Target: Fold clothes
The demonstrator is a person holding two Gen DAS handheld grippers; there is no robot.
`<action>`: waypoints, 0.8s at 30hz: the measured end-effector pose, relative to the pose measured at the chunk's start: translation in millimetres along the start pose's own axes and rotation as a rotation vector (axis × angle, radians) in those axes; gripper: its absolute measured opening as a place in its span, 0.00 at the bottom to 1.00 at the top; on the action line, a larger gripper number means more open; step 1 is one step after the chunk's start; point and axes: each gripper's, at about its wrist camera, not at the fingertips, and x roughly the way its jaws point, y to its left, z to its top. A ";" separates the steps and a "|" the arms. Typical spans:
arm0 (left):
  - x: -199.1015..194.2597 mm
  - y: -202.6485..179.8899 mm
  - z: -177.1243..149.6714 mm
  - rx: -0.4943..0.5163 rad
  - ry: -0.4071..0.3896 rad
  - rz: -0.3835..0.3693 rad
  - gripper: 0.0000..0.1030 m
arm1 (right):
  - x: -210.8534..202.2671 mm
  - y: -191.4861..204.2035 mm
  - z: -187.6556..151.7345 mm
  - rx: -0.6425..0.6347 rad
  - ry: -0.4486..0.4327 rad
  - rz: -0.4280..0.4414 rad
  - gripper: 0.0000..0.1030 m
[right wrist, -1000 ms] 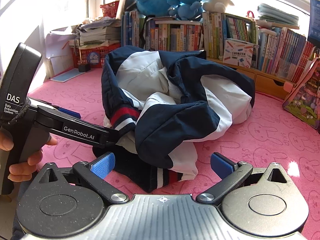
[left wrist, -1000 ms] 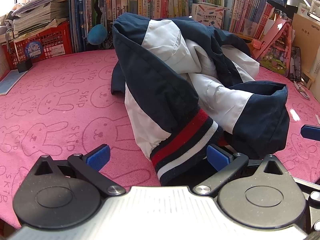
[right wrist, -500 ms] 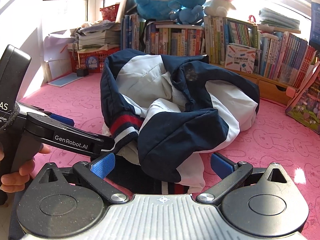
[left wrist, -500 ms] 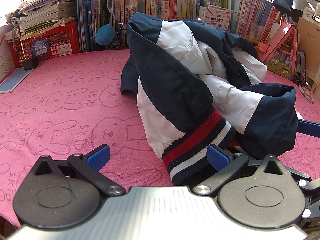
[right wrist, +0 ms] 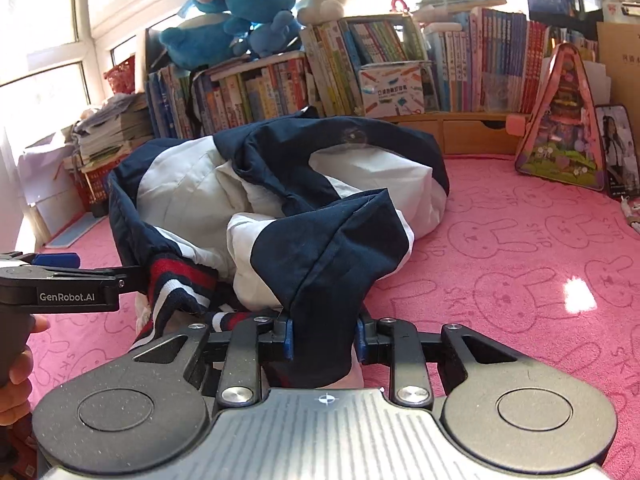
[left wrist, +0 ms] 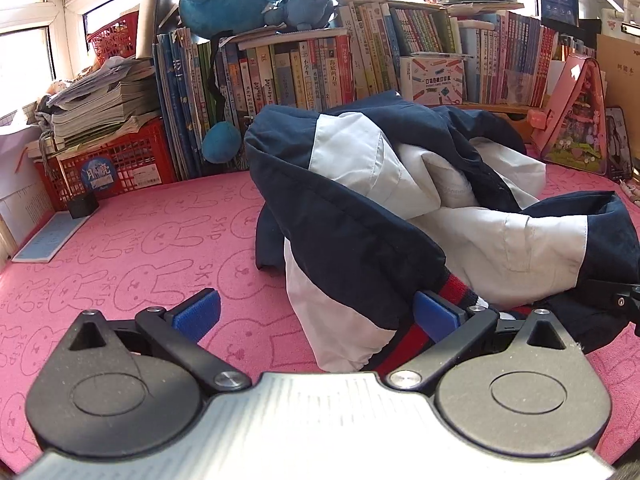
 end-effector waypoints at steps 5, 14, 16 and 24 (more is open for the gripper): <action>0.7 -14.5 4.9 0.049 -0.043 0.013 1.00 | -15.4 -40.2 0.6 0.054 -0.037 -0.119 0.23; 1.8 2.1 9.0 0.073 -0.056 0.163 1.00 | -37.7 -86.8 -12.7 0.009 -0.048 -0.392 0.61; -11.2 2.9 8.7 0.076 -0.077 0.114 1.00 | -45.7 -71.2 -14.6 -0.070 -0.079 -0.383 0.66; -54.4 -48.1 -7.2 0.271 -0.155 -0.117 1.00 | -74.1 1.8 -16.5 -0.361 -0.215 -0.270 0.93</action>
